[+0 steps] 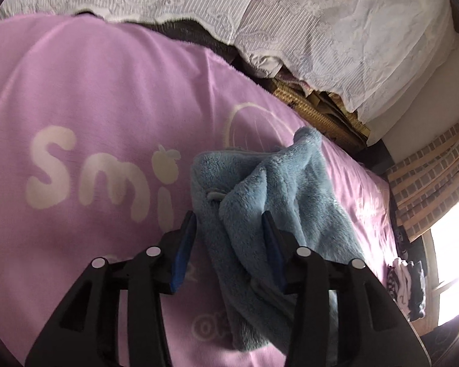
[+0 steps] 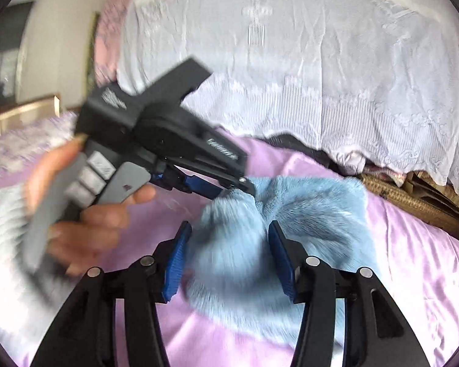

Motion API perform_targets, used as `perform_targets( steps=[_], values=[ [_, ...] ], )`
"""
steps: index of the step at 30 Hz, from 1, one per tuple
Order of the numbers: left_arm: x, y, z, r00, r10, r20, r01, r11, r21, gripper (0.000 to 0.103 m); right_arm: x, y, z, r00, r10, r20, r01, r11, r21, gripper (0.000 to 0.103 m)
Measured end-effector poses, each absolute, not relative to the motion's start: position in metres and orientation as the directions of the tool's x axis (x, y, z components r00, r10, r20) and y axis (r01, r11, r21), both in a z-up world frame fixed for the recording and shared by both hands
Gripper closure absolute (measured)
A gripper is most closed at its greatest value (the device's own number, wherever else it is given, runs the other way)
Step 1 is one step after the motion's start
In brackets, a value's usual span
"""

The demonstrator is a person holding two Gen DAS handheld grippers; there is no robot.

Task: Fold small clothes
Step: 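Lower the jacket with the left tool while the right tool opens and withdraws, then grasp the folded blue jacket with the right tool beside the left tool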

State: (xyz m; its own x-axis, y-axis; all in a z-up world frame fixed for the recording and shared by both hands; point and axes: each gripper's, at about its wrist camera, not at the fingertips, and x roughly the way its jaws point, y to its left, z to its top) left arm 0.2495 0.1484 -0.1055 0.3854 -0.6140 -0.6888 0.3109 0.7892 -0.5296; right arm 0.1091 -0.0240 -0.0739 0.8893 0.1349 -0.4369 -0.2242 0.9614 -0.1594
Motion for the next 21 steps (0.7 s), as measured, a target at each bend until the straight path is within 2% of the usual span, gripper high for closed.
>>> perform_targets(
  steps=[2,3,4,6,10,14,16,17,18,21],
  values=[
    [0.235,0.148,-0.088,0.434,-0.581,-0.688,0.34,0.813,-0.472,0.063,0.085,-0.036,-0.061,0.915,0.135,-0.38,-0.204,0.968,-0.148,0.052],
    [0.228,0.147,-0.08,0.45,-0.577,-0.682,0.356,0.816,-0.455,0.063,0.077,-0.044,-0.054,0.925,0.122,-0.36,-0.181,0.974,-0.135,0.061],
    [0.219,0.143,-0.07,0.462,-0.585,-0.667,0.382,0.81,-0.446,0.063,0.074,-0.052,-0.047,0.931,0.109,-0.348,-0.158,0.981,-0.114,0.079],
    [0.206,0.136,-0.057,0.477,-0.593,-0.649,0.417,0.802,-0.427,0.062,0.076,-0.073,-0.038,0.932,0.08,-0.352,-0.103,0.994,-0.046,0.089],
    [0.188,0.12,-0.059,0.449,-0.611,-0.652,0.465,0.783,-0.413,0.061,0.089,-0.092,-0.045,0.902,0.06,-0.428,-0.05,0.998,0.034,0.092],
    [0.185,0.104,-0.089,0.43,-0.514,-0.742,0.447,0.835,-0.32,0.058,0.094,-0.084,-0.08,0.837,0.071,-0.543,-0.074,0.997,0.015,0.092],
    [0.193,0.101,-0.115,0.42,-0.442,-0.793,0.409,0.872,-0.269,0.049,0.108,-0.084,-0.101,0.809,0.088,-0.581,-0.098,0.995,0.015,0.094],
    [0.197,0.104,-0.122,0.419,-0.424,-0.803,0.384,0.884,-0.267,0.024,0.11,-0.081,-0.104,0.804,0.084,-0.589,-0.1,0.995,0.006,0.094],
    [0.205,0.111,-0.129,0.416,-0.406,-0.814,0.327,0.902,-0.282,0.009,0.11,-0.08,-0.104,0.803,0.083,-0.59,-0.098,0.995,0.006,0.094],
    [0.208,0.123,-0.133,0.385,-0.454,-0.804,0.291,0.886,-0.362,0.01,0.114,-0.09,-0.108,0.791,0.126,-0.599,-0.107,0.992,0.068,0.095]
  ],
)
